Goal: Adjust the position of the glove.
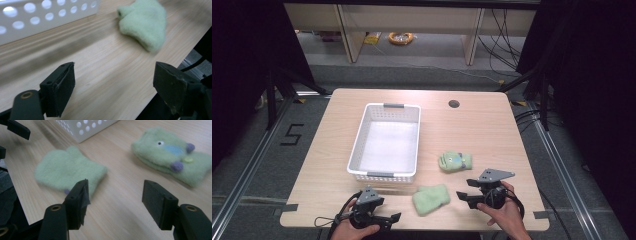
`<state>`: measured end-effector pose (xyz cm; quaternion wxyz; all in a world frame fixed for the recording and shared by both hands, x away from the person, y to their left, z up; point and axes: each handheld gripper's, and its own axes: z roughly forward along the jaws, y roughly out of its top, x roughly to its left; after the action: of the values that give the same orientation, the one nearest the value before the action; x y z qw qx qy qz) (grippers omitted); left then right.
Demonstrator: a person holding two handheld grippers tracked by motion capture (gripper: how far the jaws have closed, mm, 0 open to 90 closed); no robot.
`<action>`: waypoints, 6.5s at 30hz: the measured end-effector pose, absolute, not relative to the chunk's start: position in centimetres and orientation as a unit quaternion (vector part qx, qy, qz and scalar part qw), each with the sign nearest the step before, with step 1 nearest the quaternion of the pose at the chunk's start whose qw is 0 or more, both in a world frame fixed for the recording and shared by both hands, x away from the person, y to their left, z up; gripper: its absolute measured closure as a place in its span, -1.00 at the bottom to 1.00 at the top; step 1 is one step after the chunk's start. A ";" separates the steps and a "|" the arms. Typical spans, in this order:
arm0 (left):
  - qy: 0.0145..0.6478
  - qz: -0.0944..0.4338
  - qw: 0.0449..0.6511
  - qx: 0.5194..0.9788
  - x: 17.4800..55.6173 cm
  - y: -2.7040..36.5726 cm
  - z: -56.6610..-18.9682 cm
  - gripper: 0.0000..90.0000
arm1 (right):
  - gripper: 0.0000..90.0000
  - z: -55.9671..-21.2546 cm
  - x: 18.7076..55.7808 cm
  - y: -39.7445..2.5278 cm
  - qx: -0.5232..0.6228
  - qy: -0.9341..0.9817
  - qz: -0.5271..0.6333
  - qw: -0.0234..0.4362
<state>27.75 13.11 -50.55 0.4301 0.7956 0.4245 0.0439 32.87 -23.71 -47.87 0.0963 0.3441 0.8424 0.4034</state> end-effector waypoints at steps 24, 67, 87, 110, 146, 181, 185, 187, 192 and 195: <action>0.386 0.021 0.411 0.826 29.9 6.4 -50.4 -0.26 | 0.34 -48.1 36.3 -18.6 0.279 0.888 0.355 0.090; 0.328 0.002 0.441 0.836 29.7 3.5 -49.0 0.84 | 0.90 -47.4 33.1 -22.1 0.326 0.865 0.377 0.065; 0.337 0.004 0.410 0.848 30.5 2.5 -50.9 0.64 | 0.86 -49.3 33.3 -23.0 0.347 0.876 0.331 0.062; 0.373 0.033 0.435 0.819 29.4 8.1 -48.7 -0.32 | 0.24 -46.0 38.2 -23.0 0.325 0.873 0.325 0.163; 0.386 0.035 0.441 0.810 28.4 9.9 -49.8 -0.43 | 0.74 -49.8 44.8 -21.8 0.377 0.861 0.323 0.108; 0.399 0.046 0.421 0.813 28.9 11.0 -50.2 -0.51 | 0.87 -44.3 37.0 -22.0 0.371 0.826 0.415 0.086; 0.399 0.043 0.423 0.813 28.9 11.1 -50.3 -0.53 | 0.87 -44.1 35.0 -21.5 0.359 0.825 0.429 0.074; 0.399 0.041 0.421 0.813 29.0 11.1 -50.2 -0.53 | 0.87 -44.0 34.2 -21.2 0.360 0.823 0.432 0.081; 0.399 0.047 0.421 0.813 28.9 11.1 -50.2 -0.52 | 0.87 -44.5 32.8 -20.7 0.358 0.823 0.438 0.058; 0.398 0.043 0.422 0.813 28.9 11.1 -50.2 -0.52 | 0.87 -44.8 32.1 -20.5 0.356 0.824 0.438 0.053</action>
<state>28.94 11.14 -50.21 0.4218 0.8133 0.3984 0.0430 32.08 -20.51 -44.82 0.0528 0.3559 0.8240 0.4376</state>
